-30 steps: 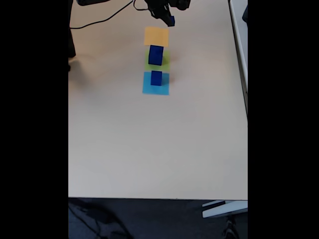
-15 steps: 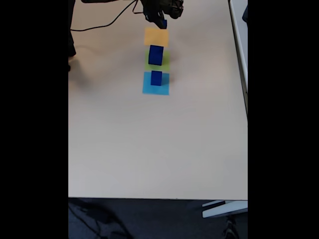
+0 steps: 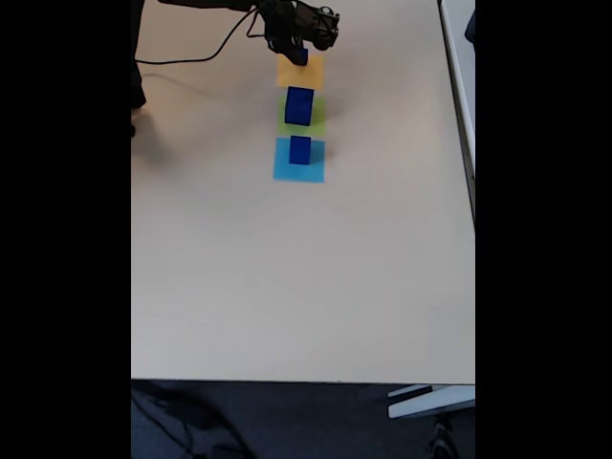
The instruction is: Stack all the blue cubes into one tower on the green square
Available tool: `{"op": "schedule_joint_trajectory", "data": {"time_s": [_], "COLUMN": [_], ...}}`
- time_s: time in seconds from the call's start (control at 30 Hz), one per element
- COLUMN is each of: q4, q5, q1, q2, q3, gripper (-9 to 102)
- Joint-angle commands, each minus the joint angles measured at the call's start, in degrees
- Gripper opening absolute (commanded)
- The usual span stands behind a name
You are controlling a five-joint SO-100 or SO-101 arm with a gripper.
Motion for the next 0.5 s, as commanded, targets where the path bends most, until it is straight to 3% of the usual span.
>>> {"op": "schedule_joint_trajectory", "data": {"time_s": [0.0,0.47], "q4": [-2.29,-0.79], "q5": [-0.26,-4.92], "q1": [0.53,1.76], "q2": [2.11,3.87], "q3": [0.62,-2.02], "gripper": [1,11]}}
